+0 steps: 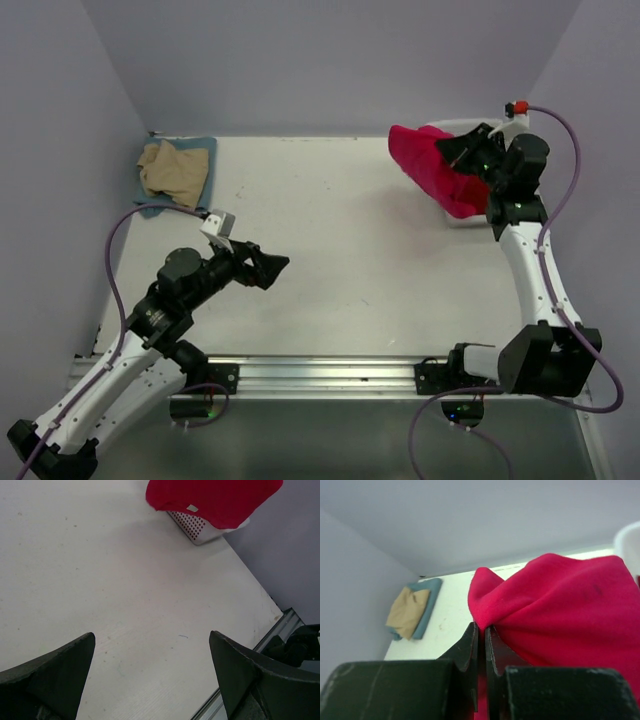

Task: Fold and stack the t-shirts
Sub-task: Grab the tshirt from the pile, then move the tshirt to the center of the board

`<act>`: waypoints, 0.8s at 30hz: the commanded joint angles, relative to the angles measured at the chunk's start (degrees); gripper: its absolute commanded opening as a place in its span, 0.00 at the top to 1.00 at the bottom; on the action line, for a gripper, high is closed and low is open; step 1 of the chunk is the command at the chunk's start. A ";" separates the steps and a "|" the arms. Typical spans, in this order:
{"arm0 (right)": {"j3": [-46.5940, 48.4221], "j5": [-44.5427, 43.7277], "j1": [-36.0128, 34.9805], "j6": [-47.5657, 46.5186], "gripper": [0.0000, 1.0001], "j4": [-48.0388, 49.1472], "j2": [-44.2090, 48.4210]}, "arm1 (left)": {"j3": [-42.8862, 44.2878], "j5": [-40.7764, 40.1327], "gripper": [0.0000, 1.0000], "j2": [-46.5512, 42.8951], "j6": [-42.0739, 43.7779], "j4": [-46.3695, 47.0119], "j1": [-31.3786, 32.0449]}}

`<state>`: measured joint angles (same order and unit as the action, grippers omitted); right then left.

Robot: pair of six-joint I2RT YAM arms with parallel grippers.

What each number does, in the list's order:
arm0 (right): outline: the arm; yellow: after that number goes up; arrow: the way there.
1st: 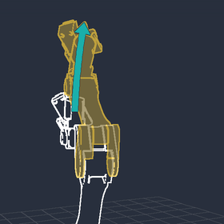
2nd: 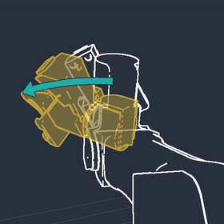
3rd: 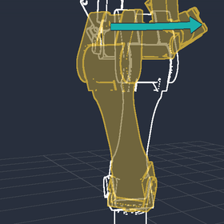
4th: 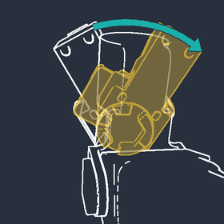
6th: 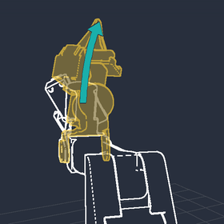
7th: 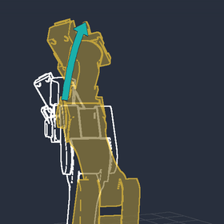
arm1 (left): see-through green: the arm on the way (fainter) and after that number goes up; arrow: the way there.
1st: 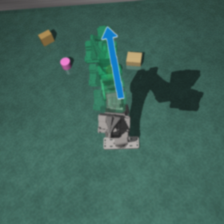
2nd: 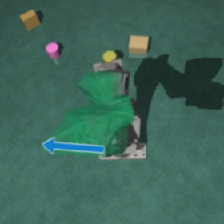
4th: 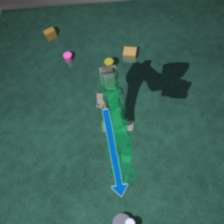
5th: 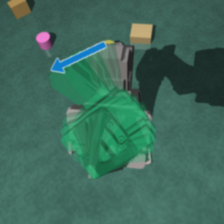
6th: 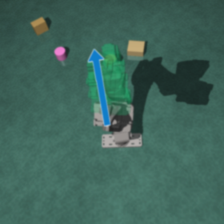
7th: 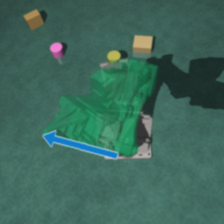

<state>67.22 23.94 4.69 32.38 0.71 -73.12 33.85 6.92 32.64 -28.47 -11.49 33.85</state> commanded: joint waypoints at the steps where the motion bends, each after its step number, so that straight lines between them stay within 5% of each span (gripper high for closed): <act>1: 0.54 9.61 -2.04 3.91 1.00 12.99 5.70 | -0.53 -0.68 0.00 -1.53 -0.97 0.94 0.17; 9: 3.79 27.11 -11.69 16.13 1.00 25.38 2.90 | -1.06 -2.08 0.00 -4.34 -1.77 -0.55 0.26; 13: 3.88 27.92 -17.77 18.60 1.00 21.56 0.62 | -0.97 -3.92 0.00 -6.27 -1.94 -2.13 0.26; 17: 7.03 2.66 -23.40 -0.77 1.00 -9.68 -0.87 | -1.06 -6.47 0.00 -8.56 -2.29 -3.37 0.26; 24: 7.21 -35.52 -29.11 0.23 1.00 -21.61 -12.71 | 0.16 -9.73 0.00 -8.56 -3.35 -6.44 0.26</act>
<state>71.88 10.50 -23.00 34.87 -11.16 -80.38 32.95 -0.16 23.99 -30.72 -16.03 33.85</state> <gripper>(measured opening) 0.037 0.997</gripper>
